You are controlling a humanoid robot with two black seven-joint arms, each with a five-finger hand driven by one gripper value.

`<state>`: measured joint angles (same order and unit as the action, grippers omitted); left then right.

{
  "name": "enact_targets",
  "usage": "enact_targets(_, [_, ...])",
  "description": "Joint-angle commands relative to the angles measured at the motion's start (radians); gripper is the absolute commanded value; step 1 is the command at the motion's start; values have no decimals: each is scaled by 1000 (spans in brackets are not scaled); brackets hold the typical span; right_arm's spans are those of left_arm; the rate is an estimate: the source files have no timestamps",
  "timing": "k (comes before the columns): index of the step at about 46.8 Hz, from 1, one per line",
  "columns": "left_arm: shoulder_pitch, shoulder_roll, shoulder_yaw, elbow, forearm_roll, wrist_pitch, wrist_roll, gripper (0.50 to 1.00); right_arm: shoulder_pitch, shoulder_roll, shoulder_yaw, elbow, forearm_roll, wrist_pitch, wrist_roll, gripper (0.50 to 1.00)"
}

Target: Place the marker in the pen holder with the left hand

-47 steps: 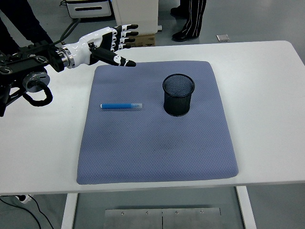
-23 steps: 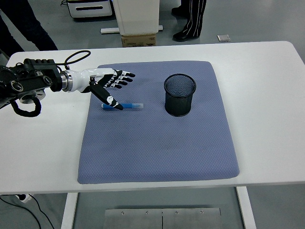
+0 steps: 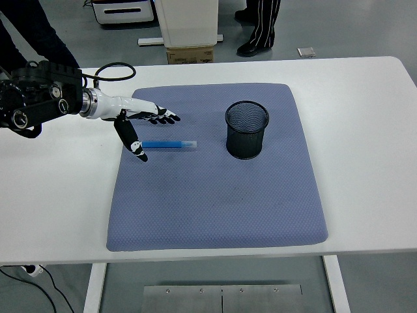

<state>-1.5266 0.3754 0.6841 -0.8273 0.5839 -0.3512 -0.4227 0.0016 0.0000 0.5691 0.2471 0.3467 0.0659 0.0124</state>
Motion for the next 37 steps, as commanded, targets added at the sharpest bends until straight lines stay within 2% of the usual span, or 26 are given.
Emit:
enact_targets(1, [11,-12,0,8,14,20,-1,1000,0,0,0,0,0,0,0,1000])
enact_targets(11, [20,-24,-1,14,22,72,1,1000,0,0,0,0,0,0,0,1000])
enact_targets(26, [14,-47,-15,86,149,72,2,1000,0,0,0,0,0,0,0,1000])
enact_targets(37, [6,-64,-14,82,152,66,1,1000,0,0,0,0,0,0,0,1000])
